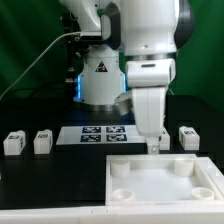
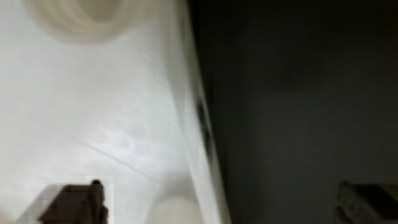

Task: Assemble one leg

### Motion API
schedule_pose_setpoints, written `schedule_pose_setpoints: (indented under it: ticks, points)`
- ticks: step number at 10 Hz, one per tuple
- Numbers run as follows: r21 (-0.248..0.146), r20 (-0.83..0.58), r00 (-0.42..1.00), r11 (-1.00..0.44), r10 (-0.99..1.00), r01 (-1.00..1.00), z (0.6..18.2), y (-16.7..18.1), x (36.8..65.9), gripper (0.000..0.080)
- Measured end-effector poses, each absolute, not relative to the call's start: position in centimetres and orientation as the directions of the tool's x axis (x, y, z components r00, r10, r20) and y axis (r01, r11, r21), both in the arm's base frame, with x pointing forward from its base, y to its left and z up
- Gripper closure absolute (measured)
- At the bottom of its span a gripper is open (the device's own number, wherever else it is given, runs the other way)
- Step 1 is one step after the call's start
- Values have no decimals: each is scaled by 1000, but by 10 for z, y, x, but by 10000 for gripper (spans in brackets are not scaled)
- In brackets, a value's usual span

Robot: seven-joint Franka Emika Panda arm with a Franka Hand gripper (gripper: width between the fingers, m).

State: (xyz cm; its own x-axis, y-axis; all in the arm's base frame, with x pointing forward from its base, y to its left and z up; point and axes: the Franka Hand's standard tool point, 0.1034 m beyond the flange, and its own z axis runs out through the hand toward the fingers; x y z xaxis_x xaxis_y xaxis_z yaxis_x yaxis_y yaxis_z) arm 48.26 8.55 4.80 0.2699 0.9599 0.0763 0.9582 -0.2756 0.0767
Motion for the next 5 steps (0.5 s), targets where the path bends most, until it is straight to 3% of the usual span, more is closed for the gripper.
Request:
schedule_pose_setpoints:
  ticks: [1, 3, 5]
  points:
    - [67, 83, 362, -368, 928, 928, 56, 99, 477, 151]
    - [-8, 92, 695, -697, 713, 717, 63, 134, 469, 151]
    - [-65, 92, 898, -897, 431, 437, 62, 181, 468, 151]
